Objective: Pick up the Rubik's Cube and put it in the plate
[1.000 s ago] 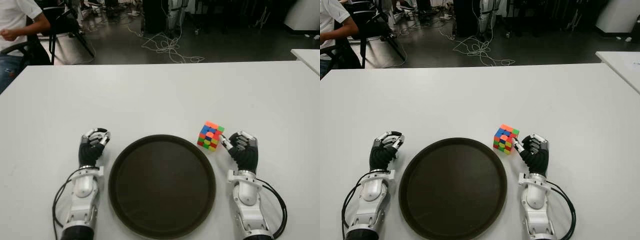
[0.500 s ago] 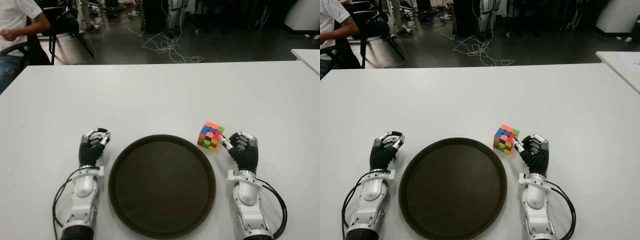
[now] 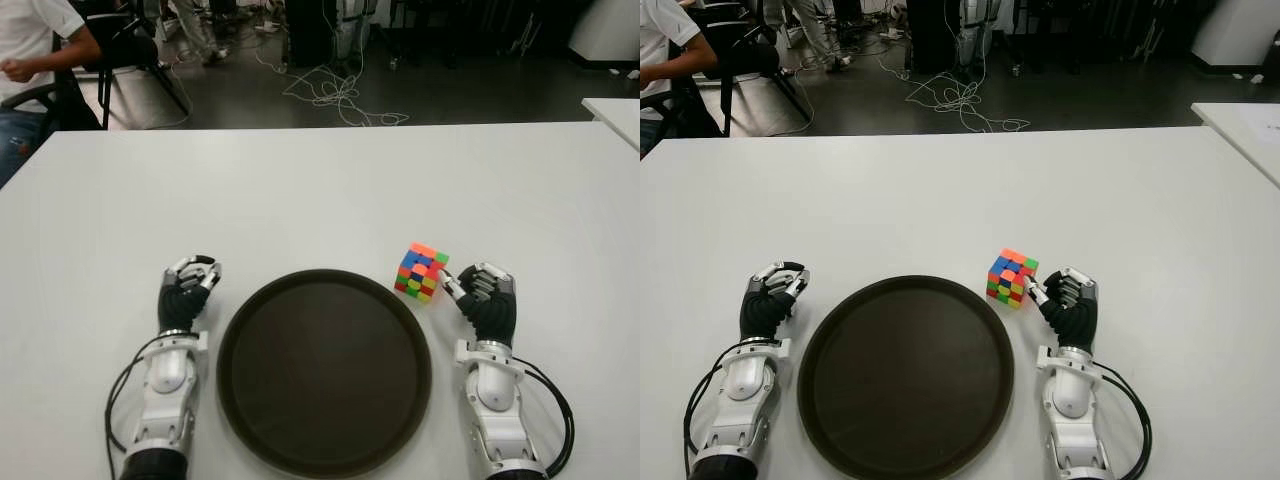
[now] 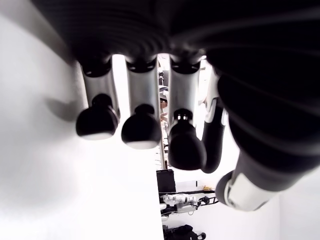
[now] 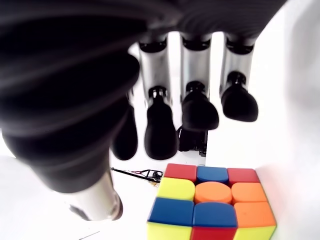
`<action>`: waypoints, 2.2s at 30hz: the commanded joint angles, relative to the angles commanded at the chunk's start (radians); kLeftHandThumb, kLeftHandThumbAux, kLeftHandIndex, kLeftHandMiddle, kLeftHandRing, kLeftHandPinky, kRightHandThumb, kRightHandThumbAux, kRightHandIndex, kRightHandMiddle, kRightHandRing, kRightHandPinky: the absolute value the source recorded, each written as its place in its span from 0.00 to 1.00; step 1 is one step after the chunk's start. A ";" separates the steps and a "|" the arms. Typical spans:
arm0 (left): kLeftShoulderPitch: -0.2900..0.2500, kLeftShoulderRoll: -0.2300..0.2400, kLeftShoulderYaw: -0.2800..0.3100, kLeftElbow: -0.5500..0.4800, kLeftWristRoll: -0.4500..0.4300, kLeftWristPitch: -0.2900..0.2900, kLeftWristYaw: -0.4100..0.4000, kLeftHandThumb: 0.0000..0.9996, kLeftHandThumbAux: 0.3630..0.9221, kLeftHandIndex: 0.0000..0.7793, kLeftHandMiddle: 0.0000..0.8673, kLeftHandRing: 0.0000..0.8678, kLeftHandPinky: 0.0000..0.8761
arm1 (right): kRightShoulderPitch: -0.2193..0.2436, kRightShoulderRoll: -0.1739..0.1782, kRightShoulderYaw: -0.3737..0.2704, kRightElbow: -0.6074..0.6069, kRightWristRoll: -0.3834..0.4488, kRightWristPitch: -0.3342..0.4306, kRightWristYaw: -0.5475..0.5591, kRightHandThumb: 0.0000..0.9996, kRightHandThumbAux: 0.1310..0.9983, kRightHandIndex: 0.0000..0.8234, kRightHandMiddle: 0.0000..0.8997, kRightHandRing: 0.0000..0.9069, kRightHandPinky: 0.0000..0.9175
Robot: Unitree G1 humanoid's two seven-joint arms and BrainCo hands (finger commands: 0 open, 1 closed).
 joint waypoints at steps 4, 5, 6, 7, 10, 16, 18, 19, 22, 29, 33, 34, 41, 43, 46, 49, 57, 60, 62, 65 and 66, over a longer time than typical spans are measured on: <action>0.003 0.000 0.000 -0.002 -0.005 -0.007 -0.009 0.70 0.62 0.57 0.96 0.98 0.95 | 0.001 0.001 -0.001 -0.001 0.001 0.000 0.000 0.24 0.82 0.81 0.87 0.89 0.88; 0.003 0.000 0.001 -0.002 -0.006 -0.008 -0.010 0.70 0.62 0.57 0.96 0.98 0.95 | 0.001 0.001 -0.001 -0.001 0.002 0.000 0.001 0.24 0.82 0.81 0.87 0.89 0.88; 0.003 0.000 0.001 -0.001 -0.007 -0.009 -0.011 0.70 0.62 0.57 0.96 0.98 0.95 | 0.001 0.001 -0.001 -0.001 0.002 0.000 0.002 0.24 0.82 0.81 0.87 0.89 0.88; 0.003 -0.001 0.001 -0.001 -0.007 -0.010 -0.012 0.70 0.62 0.57 0.96 0.98 0.95 | 0.001 0.001 -0.001 -0.001 0.003 0.000 0.002 0.25 0.82 0.81 0.87 0.89 0.88; 0.004 0.000 0.001 -0.001 -0.008 -0.012 -0.014 0.70 0.62 0.57 0.95 0.97 0.94 | 0.001 0.001 -0.001 -0.001 0.004 -0.001 0.002 0.25 0.82 0.81 0.87 0.89 0.88; 0.006 0.000 0.001 -0.003 -0.008 -0.016 -0.016 0.70 0.62 0.57 0.94 0.96 0.93 | 0.002 0.002 -0.002 -0.002 0.004 -0.002 0.001 0.25 0.82 0.81 0.86 0.88 0.88; 0.007 0.002 -0.001 -0.002 -0.003 -0.019 -0.015 0.70 0.62 0.57 0.94 0.96 0.93 | 0.003 0.003 -0.003 -0.003 0.005 -0.001 0.000 0.25 0.82 0.80 0.86 0.88 0.88; 0.008 0.002 -0.002 -0.002 -0.002 -0.020 -0.015 0.70 0.62 0.57 0.94 0.96 0.93 | 0.003 0.003 -0.004 -0.003 0.005 -0.001 -0.001 0.25 0.82 0.80 0.86 0.88 0.88; 0.008 0.004 -0.003 0.001 0.002 -0.022 -0.014 0.70 0.62 0.57 0.94 0.96 0.93 | 0.004 0.003 -0.004 -0.005 0.003 -0.005 -0.003 0.24 0.82 0.80 0.86 0.89 0.88; 0.009 0.003 -0.003 -0.001 0.000 -0.018 -0.014 0.70 0.62 0.57 0.94 0.96 0.93 | 0.000 -0.012 -0.001 -0.009 -0.016 -0.018 -0.005 0.18 0.82 0.81 0.87 0.89 0.88; 0.012 -0.003 -0.003 -0.011 -0.001 -0.010 -0.008 0.70 0.62 0.57 0.95 0.96 0.94 | -0.031 -0.074 -0.008 -0.002 -0.044 -0.030 0.008 0.15 0.82 0.81 0.87 0.89 0.88; 0.013 -0.004 -0.003 -0.013 -0.001 -0.008 -0.007 0.70 0.62 0.57 0.95 0.96 0.94 | -0.037 -0.086 -0.010 0.000 -0.048 -0.032 0.012 0.14 0.82 0.81 0.87 0.89 0.88; 0.017 -0.011 -0.004 -0.030 0.005 0.008 0.007 0.70 0.62 0.57 0.95 0.97 0.94 | -0.040 -0.127 0.019 -0.066 -0.121 -0.012 0.014 0.12 0.82 0.81 0.87 0.89 0.89; 0.021 -0.012 -0.004 -0.036 0.008 0.011 0.012 0.70 0.62 0.57 0.95 0.97 0.94 | -0.040 -0.139 0.025 -0.075 -0.148 -0.010 0.003 0.12 0.81 0.79 0.85 0.87 0.87; 0.024 -0.012 -0.006 -0.040 0.008 0.013 0.012 0.70 0.62 0.57 0.95 0.97 0.94 | -0.040 -0.160 0.031 -0.086 -0.197 0.000 -0.019 0.08 0.80 0.74 0.81 0.83 0.83; 0.024 -0.011 -0.006 -0.040 0.008 0.016 0.013 0.70 0.62 0.57 0.95 0.97 0.93 | -0.044 -0.183 0.037 -0.099 -0.252 0.008 -0.044 0.04 0.80 0.65 0.70 0.73 0.72; 0.016 -0.005 -0.006 -0.020 0.005 0.003 0.003 0.70 0.62 0.57 0.94 0.96 0.93 | -0.040 -0.225 0.049 -0.158 -0.294 -0.001 -0.024 0.00 0.82 0.38 0.40 0.41 0.42; 0.017 -0.007 -0.006 -0.022 0.001 0.003 0.001 0.71 0.61 0.57 0.94 0.96 0.93 | -0.036 -0.233 0.050 -0.170 -0.287 -0.003 -0.010 0.00 0.83 0.31 0.33 0.34 0.36; 0.016 -0.008 -0.004 -0.021 -0.005 0.005 -0.002 0.70 0.61 0.57 0.94 0.96 0.93 | -0.029 -0.243 0.051 -0.187 -0.283 -0.004 0.007 0.00 0.82 0.26 0.29 0.29 0.32; 0.017 -0.009 -0.003 -0.021 -0.006 0.004 -0.004 0.70 0.61 0.57 0.94 0.96 0.93 | -0.025 -0.251 0.048 -0.200 -0.279 -0.008 0.025 0.00 0.82 0.22 0.26 0.25 0.28; 0.018 -0.009 -0.004 -0.022 -0.006 0.004 -0.003 0.70 0.61 0.57 0.94 0.96 0.93 | -0.024 -0.252 0.047 -0.201 -0.278 -0.009 0.029 0.00 0.83 0.22 0.25 0.24 0.28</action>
